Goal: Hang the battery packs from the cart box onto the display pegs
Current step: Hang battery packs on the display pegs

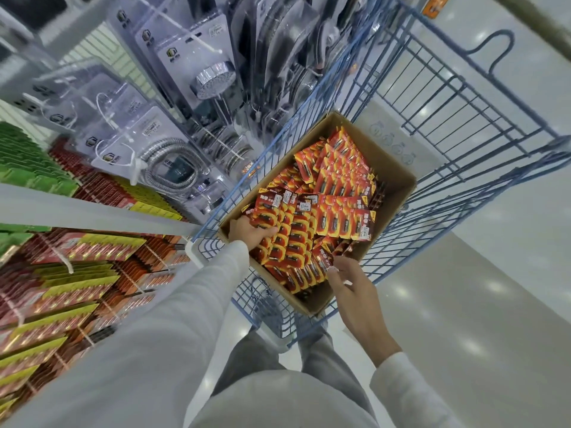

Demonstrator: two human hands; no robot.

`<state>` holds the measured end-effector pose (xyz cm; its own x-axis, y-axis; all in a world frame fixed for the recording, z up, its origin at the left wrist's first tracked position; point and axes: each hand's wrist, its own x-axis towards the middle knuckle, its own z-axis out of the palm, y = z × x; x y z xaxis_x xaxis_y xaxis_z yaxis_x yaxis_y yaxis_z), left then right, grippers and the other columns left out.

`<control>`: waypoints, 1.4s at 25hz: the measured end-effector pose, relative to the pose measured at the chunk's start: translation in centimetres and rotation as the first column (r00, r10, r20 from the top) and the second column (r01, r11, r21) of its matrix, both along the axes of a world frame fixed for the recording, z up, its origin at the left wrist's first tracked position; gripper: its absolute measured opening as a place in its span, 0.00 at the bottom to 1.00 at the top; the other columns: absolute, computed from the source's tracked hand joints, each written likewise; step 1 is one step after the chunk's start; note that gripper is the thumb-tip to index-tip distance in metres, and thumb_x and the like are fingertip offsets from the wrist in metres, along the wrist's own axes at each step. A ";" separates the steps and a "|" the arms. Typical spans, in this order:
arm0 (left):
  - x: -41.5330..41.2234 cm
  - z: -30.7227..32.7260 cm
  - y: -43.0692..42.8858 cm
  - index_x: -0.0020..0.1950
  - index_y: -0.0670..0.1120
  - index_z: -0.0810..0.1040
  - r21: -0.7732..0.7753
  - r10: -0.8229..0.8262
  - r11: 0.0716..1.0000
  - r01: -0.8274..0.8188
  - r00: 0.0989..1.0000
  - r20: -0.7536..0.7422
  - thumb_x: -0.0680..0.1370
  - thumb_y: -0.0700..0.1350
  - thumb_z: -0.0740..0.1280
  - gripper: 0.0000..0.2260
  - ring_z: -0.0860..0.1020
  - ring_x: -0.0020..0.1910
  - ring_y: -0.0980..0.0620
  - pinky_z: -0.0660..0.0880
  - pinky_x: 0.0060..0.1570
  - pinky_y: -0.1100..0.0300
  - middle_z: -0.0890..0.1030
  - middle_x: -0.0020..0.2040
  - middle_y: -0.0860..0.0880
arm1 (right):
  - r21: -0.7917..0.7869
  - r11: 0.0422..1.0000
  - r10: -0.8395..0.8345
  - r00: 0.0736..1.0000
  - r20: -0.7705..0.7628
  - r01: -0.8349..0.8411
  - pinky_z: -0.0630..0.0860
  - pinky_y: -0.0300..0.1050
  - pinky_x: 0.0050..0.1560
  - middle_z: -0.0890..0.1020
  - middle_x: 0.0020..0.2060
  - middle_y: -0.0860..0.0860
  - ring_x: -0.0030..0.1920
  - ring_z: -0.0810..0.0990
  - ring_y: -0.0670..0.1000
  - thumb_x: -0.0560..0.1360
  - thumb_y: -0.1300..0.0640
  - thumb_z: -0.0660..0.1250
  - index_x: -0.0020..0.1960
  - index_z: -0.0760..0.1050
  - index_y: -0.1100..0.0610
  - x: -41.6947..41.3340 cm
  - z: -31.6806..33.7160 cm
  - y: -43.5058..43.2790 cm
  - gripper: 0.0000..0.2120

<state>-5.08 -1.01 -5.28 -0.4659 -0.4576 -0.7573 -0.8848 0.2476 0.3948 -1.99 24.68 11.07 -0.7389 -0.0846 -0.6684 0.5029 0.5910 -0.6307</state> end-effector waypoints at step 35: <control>16.5 18.9 -1.6 0.61 0.58 0.80 0.405 0.672 0.736 -0.543 0.657 -0.341 0.75 0.55 0.73 0.15 0.87 0.52 0.51 0.83 0.54 0.50 0.87 0.52 0.58 | -0.050 0.957 -0.278 0.951 0.136 0.287 0.71 0.45 0.64 0.80 0.62 0.57 0.61 0.77 0.56 0.83 0.57 0.64 0.68 0.76 0.62 -3.7 -11.6 -17.0 0.16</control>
